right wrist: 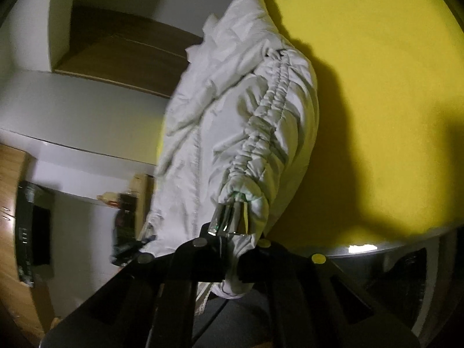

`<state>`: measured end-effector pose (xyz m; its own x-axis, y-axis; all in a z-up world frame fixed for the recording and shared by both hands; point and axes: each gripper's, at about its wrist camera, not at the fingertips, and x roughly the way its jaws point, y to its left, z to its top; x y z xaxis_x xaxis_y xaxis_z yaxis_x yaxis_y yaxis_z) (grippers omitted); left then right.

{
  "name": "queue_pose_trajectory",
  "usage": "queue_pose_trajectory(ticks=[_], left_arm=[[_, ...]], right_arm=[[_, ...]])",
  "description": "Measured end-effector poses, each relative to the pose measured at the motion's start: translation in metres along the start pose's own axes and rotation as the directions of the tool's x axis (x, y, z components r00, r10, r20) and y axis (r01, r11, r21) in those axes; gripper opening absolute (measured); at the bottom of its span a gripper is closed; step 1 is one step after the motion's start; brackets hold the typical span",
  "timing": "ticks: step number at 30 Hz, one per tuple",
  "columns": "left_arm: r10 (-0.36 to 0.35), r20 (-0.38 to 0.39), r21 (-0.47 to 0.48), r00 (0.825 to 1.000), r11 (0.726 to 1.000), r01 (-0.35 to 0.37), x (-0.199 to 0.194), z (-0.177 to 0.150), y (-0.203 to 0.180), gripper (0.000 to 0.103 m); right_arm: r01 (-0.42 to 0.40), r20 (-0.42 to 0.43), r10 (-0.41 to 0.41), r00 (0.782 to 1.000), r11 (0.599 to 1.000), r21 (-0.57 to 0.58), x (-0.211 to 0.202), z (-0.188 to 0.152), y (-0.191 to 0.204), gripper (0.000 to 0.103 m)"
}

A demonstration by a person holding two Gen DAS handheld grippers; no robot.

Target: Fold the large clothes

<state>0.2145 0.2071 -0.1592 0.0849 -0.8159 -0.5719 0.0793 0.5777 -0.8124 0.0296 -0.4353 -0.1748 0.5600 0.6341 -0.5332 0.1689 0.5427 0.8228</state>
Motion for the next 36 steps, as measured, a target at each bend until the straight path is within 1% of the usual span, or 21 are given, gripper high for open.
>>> queue_pose_trajectory(ticks=[2, 4, 8, 10, 14, 16, 19, 21, 22, 26, 29, 31, 33, 34, 36], left_arm=[[-0.020, 0.007, 0.003, 1.000, 1.000, 0.020, -0.005, 0.004, -0.004, 0.007], [-0.038, 0.014, 0.001, 0.999, 0.999, 0.038, -0.008, 0.008, -0.005, 0.007], [-0.098, 0.033, -0.023, 0.995, 0.995, 0.099, -0.019, 0.022, -0.009, 0.007], [-0.130, 0.050, -0.032, 0.990, 0.991, 0.131, -0.025, 0.032, -0.013, 0.007], [-0.190, 0.100, -0.041, 0.977, 0.980, 0.195, -0.039, 0.061, -0.029, 0.007], [-0.202, 0.121, -0.041, 0.972, 0.977, 0.209, -0.043, 0.075, -0.037, 0.007], [-0.197, 0.147, -0.030, 0.969, 0.979, 0.204, -0.046, 0.102, -0.053, 0.007], [-0.194, 0.157, -0.024, 0.968, 0.980, 0.200, -0.043, 0.125, -0.065, 0.007], [-0.191, 0.162, -0.024, 0.968, 0.980, 0.198, -0.042, 0.136, -0.069, 0.007], [-0.176, 0.183, -0.047, 0.967, 0.981, 0.187, -0.028, 0.198, -0.081, 0.007], [-0.141, 0.189, -0.080, 0.972, 0.984, 0.158, -0.012, 0.244, -0.084, 0.007], [-0.112, 0.192, -0.105, 0.975, 0.985, 0.134, 0.001, 0.272, -0.083, 0.007], [-0.078, 0.189, -0.137, 0.979, 0.985, 0.105, 0.019, 0.301, -0.077, 0.007], [-0.065, 0.185, -0.155, 0.981, 0.983, 0.095, 0.026, 0.313, -0.073, 0.007], [-0.050, 0.168, -0.207, 0.985, 0.975, 0.084, 0.045, 0.339, -0.062, 0.007]], right_arm=[[-0.054, 0.014, 0.054, 0.998, 0.999, 0.001, -0.003, 0.003, 0.007, 0.005], [-0.084, 0.022, 0.084, 0.996, 0.996, -0.003, -0.008, 0.008, 0.014, 0.005], [-0.128, 0.035, 0.129, 0.991, 0.992, -0.014, -0.013, 0.021, 0.031, 0.005], [-0.157, 0.042, 0.158, 0.987, 0.987, -0.015, -0.016, 0.032, 0.040, 0.005], [-0.189, 0.051, 0.189, 0.981, 0.982, -0.017, -0.019, 0.056, 0.055, 0.005], [-0.195, 0.053, 0.195, 0.979, 0.981, -0.008, -0.018, 0.071, 0.060, 0.005], [-0.201, 0.052, 0.201, 0.978, 0.980, -0.008, -0.017, 0.094, 0.071, 0.005], [-0.196, 0.049, 0.196, 0.979, 0.981, -0.006, -0.015, 0.109, 0.077, 0.005], [-0.198, 0.047, 0.198, 0.979, 0.980, 0.006, -0.012, 0.121, 0.080, 0.005], [-0.209, 0.044, 0.207, 0.977, 0.977, 0.047, 0.002, 0.167, 0.084, 0.005], [-0.221, 0.048, 0.217, 0.975, 0.969, 0.107, 0.019, 0.210, 0.079, 0.005], [-0.210, 0.047, 0.205, 0.978, 0.966, 0.153, 0.035, 0.241, 0.073, 0.005], [-0.199, 0.046, 0.194, 0.980, 0.961, 0.191, 0.049, 0.263, 0.065, 0.004], [-0.190, 0.045, 0.185, 0.982, 0.958, 0.215, 0.059, 0.279, 0.059, 0.004], [-0.169, 0.042, 0.163, 0.986, 0.954, 0.247, 0.072, 0.297, 0.050, 0.004]])
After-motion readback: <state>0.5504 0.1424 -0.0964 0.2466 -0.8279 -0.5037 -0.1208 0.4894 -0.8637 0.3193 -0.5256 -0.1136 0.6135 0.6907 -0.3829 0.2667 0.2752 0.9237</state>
